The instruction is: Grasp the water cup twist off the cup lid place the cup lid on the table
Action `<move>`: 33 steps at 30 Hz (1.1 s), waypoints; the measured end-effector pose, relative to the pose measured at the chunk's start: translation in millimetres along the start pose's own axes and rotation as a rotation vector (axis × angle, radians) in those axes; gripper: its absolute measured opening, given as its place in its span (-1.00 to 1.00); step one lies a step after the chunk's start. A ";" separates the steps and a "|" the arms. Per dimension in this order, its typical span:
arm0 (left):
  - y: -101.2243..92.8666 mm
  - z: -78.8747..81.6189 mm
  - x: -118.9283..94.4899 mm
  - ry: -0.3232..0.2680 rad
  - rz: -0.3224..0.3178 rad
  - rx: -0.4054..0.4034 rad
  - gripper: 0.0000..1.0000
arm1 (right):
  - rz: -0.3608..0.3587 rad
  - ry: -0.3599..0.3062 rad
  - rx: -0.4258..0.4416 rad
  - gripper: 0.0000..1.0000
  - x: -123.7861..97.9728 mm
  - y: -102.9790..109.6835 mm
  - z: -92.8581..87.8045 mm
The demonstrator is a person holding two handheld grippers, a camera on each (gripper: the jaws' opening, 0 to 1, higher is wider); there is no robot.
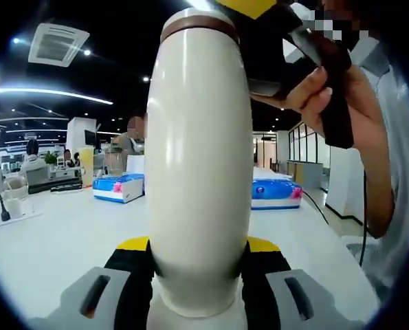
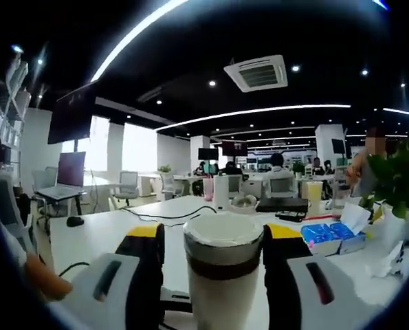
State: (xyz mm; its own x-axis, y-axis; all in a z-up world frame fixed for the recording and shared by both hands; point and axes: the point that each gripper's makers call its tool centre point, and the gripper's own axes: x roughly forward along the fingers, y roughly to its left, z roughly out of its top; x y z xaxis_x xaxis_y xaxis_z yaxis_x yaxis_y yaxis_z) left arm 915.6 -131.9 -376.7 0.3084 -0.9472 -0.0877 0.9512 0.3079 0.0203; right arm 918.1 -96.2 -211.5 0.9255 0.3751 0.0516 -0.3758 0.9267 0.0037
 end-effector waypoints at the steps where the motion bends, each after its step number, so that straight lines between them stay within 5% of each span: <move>1: 0.0 0.1 -0.2 0.000 0.000 -0.001 0.02 | -0.004 0.003 -0.009 0.18 0.4 -0.3 -0.5; 12: -1.3 0.4 -1.1 0.002 0.000 0.002 0.02 | -0.020 0.006 -0.030 -0.05 0.0 -7.2 0.4; 33: -1.7 -1.8 -0.9 0.007 0.006 0.003 0.02 | 0.278 0.046 -0.036 -0.05 2.6 -0.5 -1.9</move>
State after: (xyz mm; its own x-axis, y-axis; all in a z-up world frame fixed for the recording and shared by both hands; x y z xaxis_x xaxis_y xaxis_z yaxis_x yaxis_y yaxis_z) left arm 913.8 -131.3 -378.5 0.3145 -0.9446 -0.0945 0.9492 0.3136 0.0238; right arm 920.8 -95.7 -213.3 0.7886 0.6149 0.0006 -0.6144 0.7880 -0.0396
